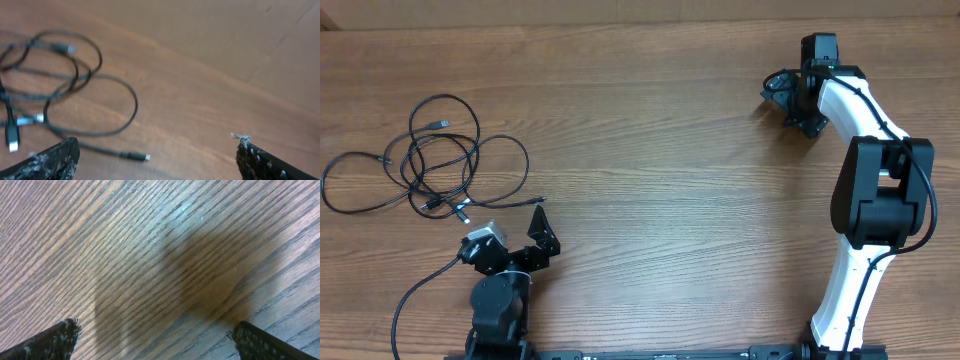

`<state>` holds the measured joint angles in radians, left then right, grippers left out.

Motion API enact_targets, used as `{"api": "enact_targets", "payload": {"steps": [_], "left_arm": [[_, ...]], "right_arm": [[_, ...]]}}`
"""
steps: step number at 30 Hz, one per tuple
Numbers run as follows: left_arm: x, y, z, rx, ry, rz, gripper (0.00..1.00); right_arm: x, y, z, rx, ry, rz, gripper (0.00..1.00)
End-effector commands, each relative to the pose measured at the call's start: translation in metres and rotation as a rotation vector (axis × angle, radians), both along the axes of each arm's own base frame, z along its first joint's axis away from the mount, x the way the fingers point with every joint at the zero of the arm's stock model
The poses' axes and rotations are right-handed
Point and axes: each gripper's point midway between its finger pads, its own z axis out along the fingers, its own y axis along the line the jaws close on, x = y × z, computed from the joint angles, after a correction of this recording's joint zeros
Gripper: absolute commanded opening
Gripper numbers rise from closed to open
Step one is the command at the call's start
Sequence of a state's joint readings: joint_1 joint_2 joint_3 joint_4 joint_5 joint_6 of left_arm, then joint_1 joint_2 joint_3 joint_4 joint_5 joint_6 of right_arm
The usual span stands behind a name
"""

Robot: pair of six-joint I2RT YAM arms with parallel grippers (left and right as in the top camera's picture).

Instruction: Untangle cables

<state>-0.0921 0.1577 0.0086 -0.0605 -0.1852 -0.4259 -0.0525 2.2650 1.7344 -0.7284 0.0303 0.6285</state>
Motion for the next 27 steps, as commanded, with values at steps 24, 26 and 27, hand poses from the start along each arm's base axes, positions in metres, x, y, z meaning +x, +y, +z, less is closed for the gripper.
{"api": "enact_targets", "payload": {"steps": [24,26,27], "left_arm": [[-0.005,-0.027,0.029,0.285,-0.125,-0.199,1.00],[-0.005,-0.027,0.029,0.285,-0.125,-0.200,1.00],[-0.005,-0.027,0.029,0.286,-0.125,-0.199,1.00]], "right_arm": [[-0.008,-0.001,-0.019,0.008,0.045,-0.006,1.00],[-0.008,-0.001,-0.019,0.008,0.045,-0.006,1.00],[-0.008,-0.001,-0.019,0.008,0.045,-0.006,1.00]]}}
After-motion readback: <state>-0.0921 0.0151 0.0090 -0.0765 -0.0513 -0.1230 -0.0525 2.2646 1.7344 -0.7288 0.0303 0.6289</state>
